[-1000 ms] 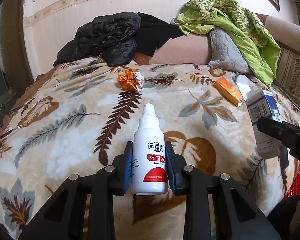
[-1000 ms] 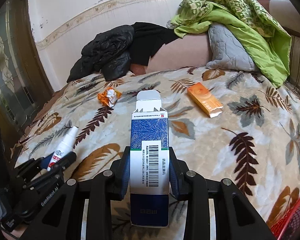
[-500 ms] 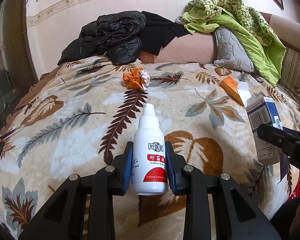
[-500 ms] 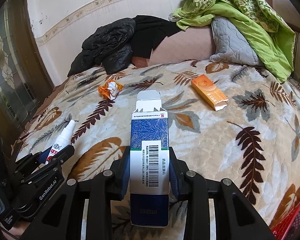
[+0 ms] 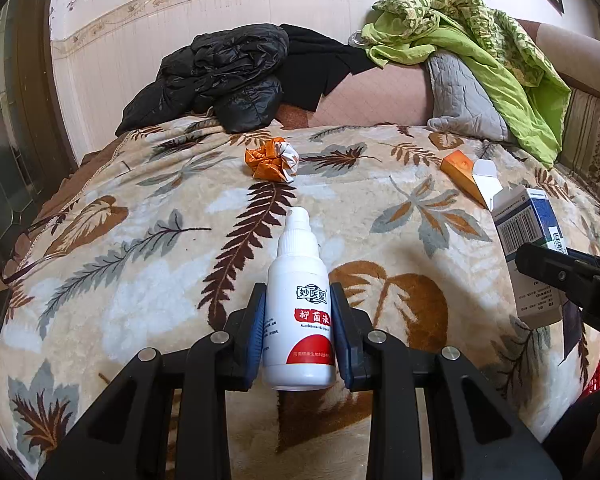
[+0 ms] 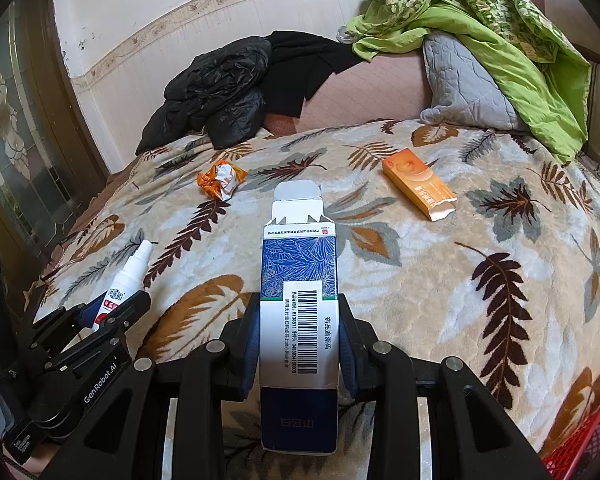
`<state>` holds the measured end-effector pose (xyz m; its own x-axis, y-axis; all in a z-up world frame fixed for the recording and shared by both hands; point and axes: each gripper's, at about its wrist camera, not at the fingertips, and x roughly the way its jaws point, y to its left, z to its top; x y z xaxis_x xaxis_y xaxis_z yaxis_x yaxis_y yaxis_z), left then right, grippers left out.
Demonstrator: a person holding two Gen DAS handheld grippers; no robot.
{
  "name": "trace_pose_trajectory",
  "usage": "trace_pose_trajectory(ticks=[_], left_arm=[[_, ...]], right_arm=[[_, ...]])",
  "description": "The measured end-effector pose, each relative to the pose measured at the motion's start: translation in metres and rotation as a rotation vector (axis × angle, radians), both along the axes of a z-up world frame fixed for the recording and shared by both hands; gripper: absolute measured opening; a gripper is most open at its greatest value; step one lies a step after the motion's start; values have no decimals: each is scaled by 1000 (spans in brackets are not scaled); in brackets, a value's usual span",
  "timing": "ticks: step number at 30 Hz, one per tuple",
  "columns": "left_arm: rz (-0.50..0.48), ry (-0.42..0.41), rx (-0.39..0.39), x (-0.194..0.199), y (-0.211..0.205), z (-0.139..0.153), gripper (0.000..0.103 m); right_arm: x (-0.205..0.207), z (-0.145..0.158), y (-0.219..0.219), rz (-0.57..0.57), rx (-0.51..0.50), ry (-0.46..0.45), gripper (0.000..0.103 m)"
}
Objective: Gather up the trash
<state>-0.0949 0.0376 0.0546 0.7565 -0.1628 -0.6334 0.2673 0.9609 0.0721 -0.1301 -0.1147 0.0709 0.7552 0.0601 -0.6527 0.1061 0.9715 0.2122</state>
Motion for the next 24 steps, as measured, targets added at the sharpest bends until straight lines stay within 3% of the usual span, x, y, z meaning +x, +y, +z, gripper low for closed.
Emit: trace_pose_trajectory(ticks=[18, 24], left_arm=[[3, -1, 2, -2, -3, 0, 29], [-66, 0, -21, -11, -9, 4, 29]], right_arm=[[0, 0, 0, -1, 1, -1, 36], [-4, 4, -7, -16, 46, -3, 36]])
